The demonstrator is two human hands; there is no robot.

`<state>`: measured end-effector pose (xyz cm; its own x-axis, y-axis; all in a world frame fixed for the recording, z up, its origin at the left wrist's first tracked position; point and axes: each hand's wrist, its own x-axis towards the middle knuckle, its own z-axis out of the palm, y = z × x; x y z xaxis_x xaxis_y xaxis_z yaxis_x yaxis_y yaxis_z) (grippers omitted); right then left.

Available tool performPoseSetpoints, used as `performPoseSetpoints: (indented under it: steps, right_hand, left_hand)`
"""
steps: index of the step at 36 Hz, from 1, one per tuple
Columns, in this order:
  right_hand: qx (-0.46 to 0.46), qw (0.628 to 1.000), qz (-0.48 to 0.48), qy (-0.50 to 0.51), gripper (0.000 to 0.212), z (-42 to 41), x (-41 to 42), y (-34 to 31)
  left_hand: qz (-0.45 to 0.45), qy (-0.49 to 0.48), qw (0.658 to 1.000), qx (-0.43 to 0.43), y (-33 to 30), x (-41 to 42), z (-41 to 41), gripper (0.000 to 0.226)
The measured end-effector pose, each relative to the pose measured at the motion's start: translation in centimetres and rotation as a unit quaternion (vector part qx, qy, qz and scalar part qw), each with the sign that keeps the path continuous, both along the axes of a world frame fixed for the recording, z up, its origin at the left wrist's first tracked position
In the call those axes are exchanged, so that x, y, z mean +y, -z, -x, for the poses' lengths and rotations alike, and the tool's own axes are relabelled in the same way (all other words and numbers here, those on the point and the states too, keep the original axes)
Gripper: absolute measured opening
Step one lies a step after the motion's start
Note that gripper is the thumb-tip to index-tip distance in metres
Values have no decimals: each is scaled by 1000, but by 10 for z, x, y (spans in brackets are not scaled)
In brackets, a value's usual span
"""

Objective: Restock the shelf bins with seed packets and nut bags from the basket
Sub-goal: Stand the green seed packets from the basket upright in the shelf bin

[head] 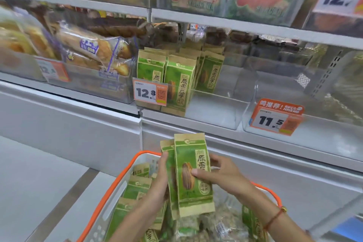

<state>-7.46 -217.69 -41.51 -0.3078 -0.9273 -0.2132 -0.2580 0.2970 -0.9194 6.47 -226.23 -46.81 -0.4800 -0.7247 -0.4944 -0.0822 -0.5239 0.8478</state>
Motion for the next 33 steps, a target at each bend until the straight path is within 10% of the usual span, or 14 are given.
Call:
performPoseSetpoints:
  steps: [9, 16, 21, 26, 29, 33]
  right_hand:
    - [28, 995, 46, -82, 70, 14, 2, -33]
    - [29, 981, 176, -76, 71, 13, -11, -71]
    - [57, 955, 288, -50, 70, 21, -20, -113]
    - [321, 841, 435, 33, 59, 20, -31, -145]
    - [478, 747, 451, 103, 62, 31, -44, -146]
    - [506, 738, 417, 159, 60, 46, -63, -145]
  left_hand:
    - [260, 33, 965, 30, -51, 14, -4, 37]
    - [376, 71, 919, 91, -89, -17, 6, 69]
    - [595, 81, 800, -7, -140, -49, 8, 68]
    - [699, 6, 714, 28, -176, -91, 12, 46]
    - [763, -19, 644, -54, -184, -109, 19, 37]
    - [786, 65, 576, -214, -186, -131, 31, 67]
